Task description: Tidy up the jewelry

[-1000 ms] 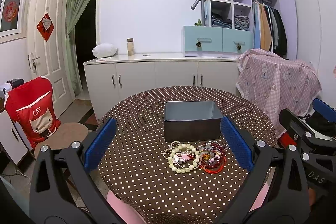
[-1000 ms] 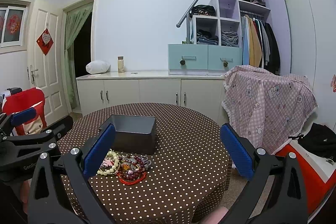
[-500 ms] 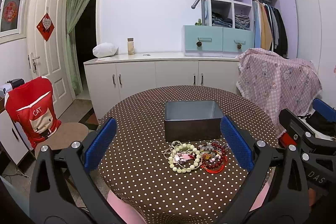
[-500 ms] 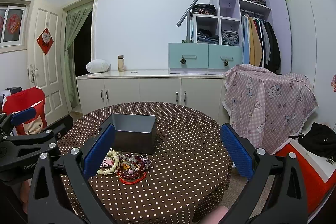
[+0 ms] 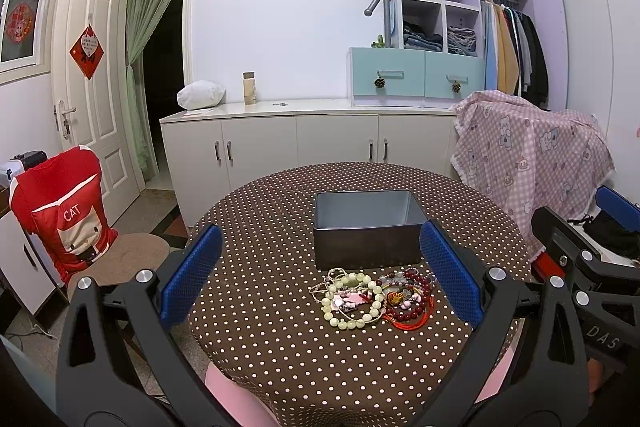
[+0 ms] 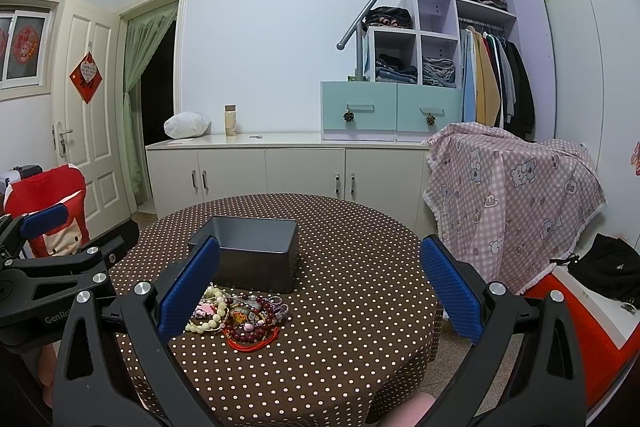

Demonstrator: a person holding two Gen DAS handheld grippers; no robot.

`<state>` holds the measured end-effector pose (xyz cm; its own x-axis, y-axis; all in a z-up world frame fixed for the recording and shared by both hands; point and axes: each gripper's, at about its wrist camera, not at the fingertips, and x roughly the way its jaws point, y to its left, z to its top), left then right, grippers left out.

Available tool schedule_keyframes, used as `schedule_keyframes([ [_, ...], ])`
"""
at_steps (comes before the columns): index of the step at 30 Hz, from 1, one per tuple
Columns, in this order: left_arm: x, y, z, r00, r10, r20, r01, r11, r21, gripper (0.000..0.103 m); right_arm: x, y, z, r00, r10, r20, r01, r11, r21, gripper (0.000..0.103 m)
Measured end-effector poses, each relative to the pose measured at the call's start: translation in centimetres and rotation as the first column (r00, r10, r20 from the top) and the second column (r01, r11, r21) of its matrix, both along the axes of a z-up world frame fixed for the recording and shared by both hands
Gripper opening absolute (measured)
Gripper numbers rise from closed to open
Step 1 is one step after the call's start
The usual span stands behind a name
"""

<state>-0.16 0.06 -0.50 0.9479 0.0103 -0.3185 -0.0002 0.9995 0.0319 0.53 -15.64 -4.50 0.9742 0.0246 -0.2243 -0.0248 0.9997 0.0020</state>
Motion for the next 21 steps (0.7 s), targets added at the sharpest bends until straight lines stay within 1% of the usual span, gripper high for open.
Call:
schedule_keyframes([
  [21, 0.07, -0.04, -0.5, 1.0, -0.002, -0.01, 0.002, 1.0, 0.003, 0.097, 0.13, -0.2, -0.64, 1.0, -0.011, -0.014, 0.012, 1.0, 0.004, 0.096],
])
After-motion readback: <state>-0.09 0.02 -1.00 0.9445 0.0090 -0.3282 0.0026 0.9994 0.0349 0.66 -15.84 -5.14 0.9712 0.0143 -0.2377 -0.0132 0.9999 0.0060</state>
